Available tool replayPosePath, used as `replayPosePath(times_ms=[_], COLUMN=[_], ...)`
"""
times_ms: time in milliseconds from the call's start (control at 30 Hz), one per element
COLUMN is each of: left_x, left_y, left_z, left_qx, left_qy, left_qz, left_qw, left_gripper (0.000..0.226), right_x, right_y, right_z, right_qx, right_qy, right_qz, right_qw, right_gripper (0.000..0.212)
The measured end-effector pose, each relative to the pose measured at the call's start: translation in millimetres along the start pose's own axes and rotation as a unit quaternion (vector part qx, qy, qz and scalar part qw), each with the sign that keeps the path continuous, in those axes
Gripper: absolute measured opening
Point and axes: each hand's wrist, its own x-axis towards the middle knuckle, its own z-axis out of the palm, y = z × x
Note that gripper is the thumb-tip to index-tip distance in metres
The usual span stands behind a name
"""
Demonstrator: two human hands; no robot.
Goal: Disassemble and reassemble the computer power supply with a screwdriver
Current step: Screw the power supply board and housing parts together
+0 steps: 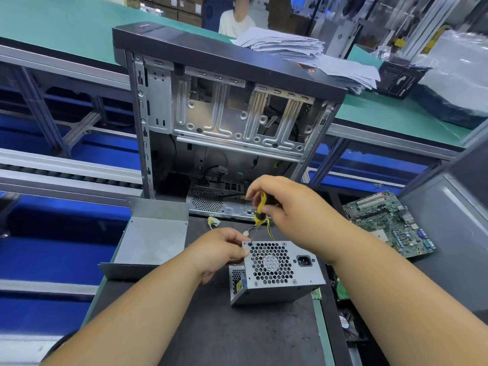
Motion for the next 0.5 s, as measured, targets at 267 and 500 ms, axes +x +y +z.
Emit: replayPosePath(times_ms=[267, 500], left_x=[2.1, 2.9], left_y=[-0.4, -0.7], left_z=[-0.2, 1.0], left_qx=[0.008, 0.018], left_qy=[0.0, 0.006], left_qz=[0.003, 0.006], left_qw=[1.0, 1.0], left_gripper=[0.021, 0.019], right_x=[6.8, 4.9], right_y=[-0.1, -4.5], right_z=[1.9, 11.9], right_qx=[-0.033, -0.117], right_qy=[0.067, 0.119], right_qz=[0.013, 0.045], right_qw=[0.997, 0.985], right_gripper=[0.015, 0.021])
